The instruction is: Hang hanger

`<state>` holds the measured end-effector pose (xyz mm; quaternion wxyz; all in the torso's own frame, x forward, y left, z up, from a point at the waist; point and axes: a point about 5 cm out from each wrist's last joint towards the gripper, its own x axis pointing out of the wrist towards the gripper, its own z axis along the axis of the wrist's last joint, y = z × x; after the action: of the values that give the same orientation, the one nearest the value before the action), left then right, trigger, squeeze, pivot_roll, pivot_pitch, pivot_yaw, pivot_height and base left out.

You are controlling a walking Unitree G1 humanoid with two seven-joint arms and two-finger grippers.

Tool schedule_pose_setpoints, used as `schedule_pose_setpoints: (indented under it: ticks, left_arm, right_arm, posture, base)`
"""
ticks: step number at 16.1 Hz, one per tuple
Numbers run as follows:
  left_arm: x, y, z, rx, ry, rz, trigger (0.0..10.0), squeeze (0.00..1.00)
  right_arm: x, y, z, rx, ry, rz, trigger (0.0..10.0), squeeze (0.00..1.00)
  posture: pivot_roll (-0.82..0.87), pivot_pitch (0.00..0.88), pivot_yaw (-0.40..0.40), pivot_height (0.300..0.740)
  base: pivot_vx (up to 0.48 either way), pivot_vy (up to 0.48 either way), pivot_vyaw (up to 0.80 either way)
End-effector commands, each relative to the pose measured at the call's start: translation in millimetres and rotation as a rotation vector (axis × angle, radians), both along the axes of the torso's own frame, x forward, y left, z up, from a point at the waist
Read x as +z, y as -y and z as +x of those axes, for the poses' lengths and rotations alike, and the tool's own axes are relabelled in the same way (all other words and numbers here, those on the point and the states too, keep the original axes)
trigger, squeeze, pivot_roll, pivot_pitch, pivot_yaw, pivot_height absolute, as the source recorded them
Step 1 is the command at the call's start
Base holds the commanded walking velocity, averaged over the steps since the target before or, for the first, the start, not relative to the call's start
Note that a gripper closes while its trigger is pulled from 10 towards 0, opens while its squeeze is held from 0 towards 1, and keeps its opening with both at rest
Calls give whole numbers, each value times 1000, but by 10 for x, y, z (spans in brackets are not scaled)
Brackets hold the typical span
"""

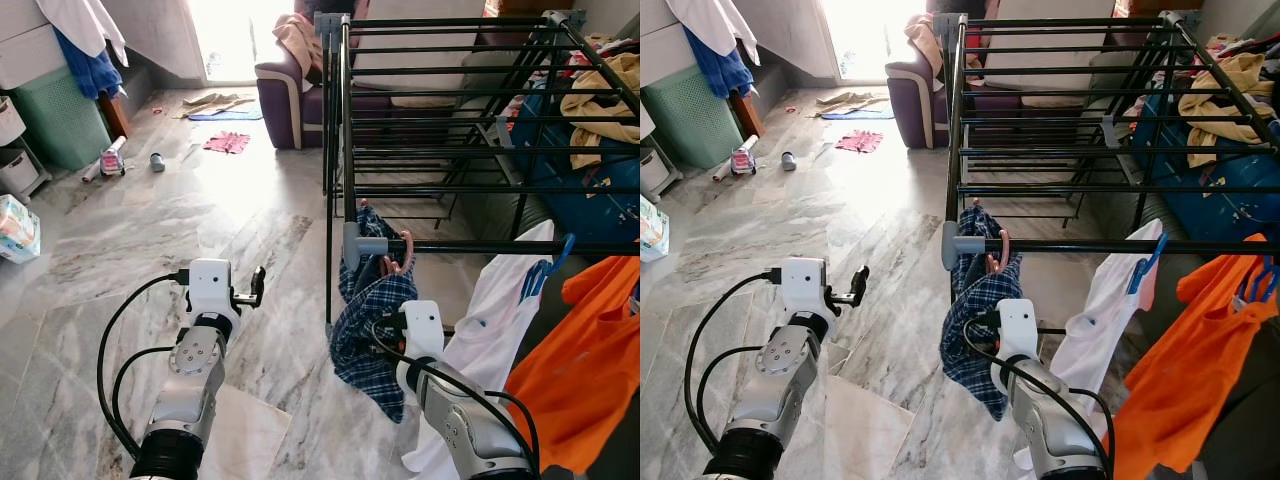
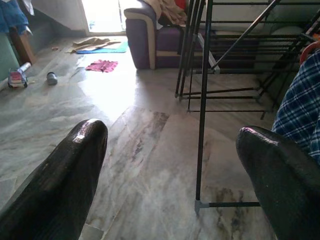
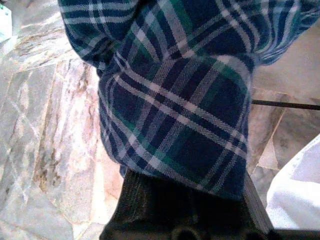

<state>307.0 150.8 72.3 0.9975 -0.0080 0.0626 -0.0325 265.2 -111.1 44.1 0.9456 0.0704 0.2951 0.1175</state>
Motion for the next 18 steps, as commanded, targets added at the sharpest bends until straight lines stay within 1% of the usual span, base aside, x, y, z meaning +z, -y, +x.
schedule_pose_setpoints:
  ticks: [1, 2, 4, 5, 7, 8, 9, 11, 12, 13, 15, 18]
  left_arm:
    - [38, -2, 32, 7, 5, -3, 10000, 0]
    - [38, 10, 33, 7, 4, -10, 10000, 0]
    - [56, 6, 26, 27, 23, 0, 10000, 0]
    - [49, -24, 1, 30, 21, 18, 10000, 0]
    - [74, -88, -82, 11, 42, 32, 10000, 0]
    - [76, -99, -95, 11, 42, 36, 10000, 0]
    - [128, -128, -165, 0, 62, 47, 10000, 0]
    - [140, -172, -277, -5, 65, 58, 10000, 0]
    - [133, -182, -300, -5, 61, 59, 10000, 0]
    - [109, -214, -422, -18, 45, 65, 10000, 0]
    - [102, -237, -476, -29, 31, 65, 10000, 0]
    - [102, -233, -496, -46, 18, 72, 10000, 0]
  right_arm:
    - [-4, -34, -22, 16, -12, 15, 10000, 1000]
    - [13, -23, -25, 19, 2, 7, 10000, 1000]
    - [72, 33, -36, 44, 58, -63, 10000, 1000]
    - [145, 96, -57, 51, 121, -111, 10000, 1000]
    - [238, 188, -123, 54, 195, -132, 10000, 1000]
    - [251, 199, -137, 56, 206, -134, 10000, 1000]
    - [301, 256, -201, 32, 239, -122, 10000, 1000]
    - [317, 311, -288, 10, 263, -118, 10000, 1000]
    - [322, 320, -306, 6, 270, -119, 10000, 1000]
    - [354, 338, -374, 3, 295, -101, 10000, 1000]
    - [407, 351, -401, 1, 322, -89, 10000, 1000]
    - [433, 406, -463, -10, 342, -60, 10000, 1000]
  posture:
    - [-72, 0, 31, 740]
    - [-73, 0, 30, 740]
    - [-73, 0, 27, 740]
    - [-72, 0, 26, 740]
    - [-69, 0, 21, 740]
    - [-66, 0, 20, 740]
    - [-52, 0, 14, 740]
    - [-42, 0, 11, 740]
    - [-41, 0, 11, 740]
    - [-41, 0, 12, 740]
    - [-59, 0, 13, 740]
    - [-67, 0, 15, 740]
  base:
    - [0, 0, 0]
    - [0, 0, 0]
    - [0, 0, 0]
    - [0, 0, 0]
    - [0, 0, 0]
    - [0, 0, 0]
    - [0, 0, 0]
    - [0, 0, 0]
    - [0, 0, 0]
    - [0, 0, 0]
    - [0, 0, 0]
    - [0, 0, 0]
